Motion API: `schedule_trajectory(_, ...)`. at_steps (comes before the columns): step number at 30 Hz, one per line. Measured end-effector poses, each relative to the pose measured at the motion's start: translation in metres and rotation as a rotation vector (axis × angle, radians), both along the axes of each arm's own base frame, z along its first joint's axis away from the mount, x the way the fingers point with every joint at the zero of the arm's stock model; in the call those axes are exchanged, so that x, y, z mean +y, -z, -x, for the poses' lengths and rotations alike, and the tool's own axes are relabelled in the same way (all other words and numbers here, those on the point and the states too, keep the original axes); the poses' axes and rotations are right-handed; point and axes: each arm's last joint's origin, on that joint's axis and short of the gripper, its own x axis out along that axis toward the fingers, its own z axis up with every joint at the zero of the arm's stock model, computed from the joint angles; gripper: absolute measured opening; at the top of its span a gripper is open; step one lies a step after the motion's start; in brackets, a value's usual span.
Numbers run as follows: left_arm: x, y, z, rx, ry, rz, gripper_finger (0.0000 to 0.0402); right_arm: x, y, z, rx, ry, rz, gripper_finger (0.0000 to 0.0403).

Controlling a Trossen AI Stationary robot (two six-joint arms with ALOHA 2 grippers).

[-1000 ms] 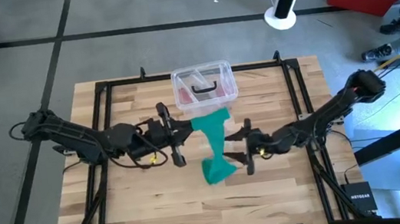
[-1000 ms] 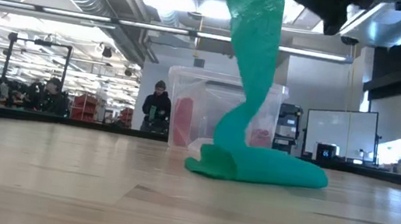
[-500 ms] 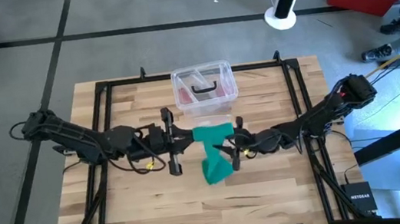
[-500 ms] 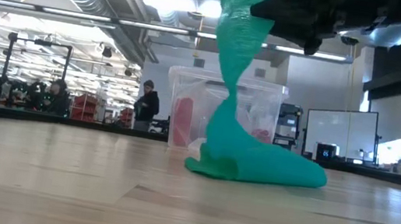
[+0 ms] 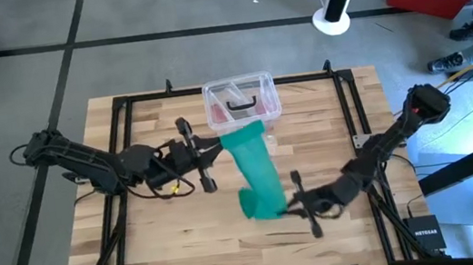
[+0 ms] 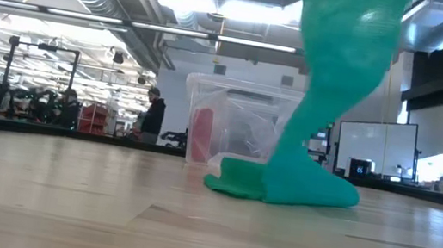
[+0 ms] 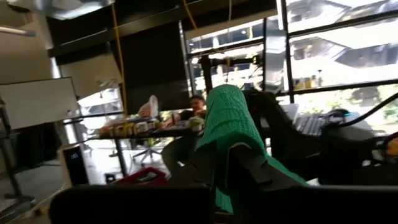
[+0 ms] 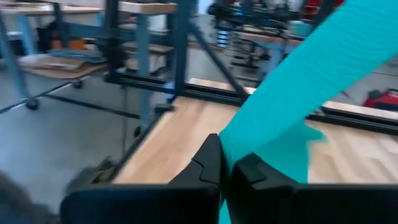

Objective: Roll bandage
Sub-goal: Roll the green bandage

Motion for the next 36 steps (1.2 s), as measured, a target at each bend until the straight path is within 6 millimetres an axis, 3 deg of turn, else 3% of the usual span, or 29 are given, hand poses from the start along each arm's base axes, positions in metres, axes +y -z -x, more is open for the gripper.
schedule_trajectory(9, 0.007, 0.013, -0.007, 0.108, -0.113, 0.005, 0.0011, 0.026, 0.003, 0.024, 0.017, 0.009, 0.028, 0.0004)
schedule_trajectory(16, 0.008, 0.023, -0.013, 0.171, -0.134, -0.017, 0.0009, 0.026, 0.002, 0.025, 0.015, 0.024, 0.009, 0.0003)
schedule_trajectory(22, 0.005, 0.043, -0.026, 0.306, -0.152, -0.118, 0.0005, 0.026, -0.002, 0.022, 0.002, 0.013, 0.026, 0.0002)
schedule_trajectory(29, -0.003, 0.057, -0.022, 0.454, -0.202, -0.174, 0.0004, 0.038, -0.045, 0.010, -0.032, -0.018, 0.050, 0.0002)
schedule_trajectory(36, -0.019, 0.062, -0.016, 0.497, -0.155, -0.210, 0.0004, 0.043, -0.113, 0.001, -0.054, 0.101, 0.173, 0.0004)
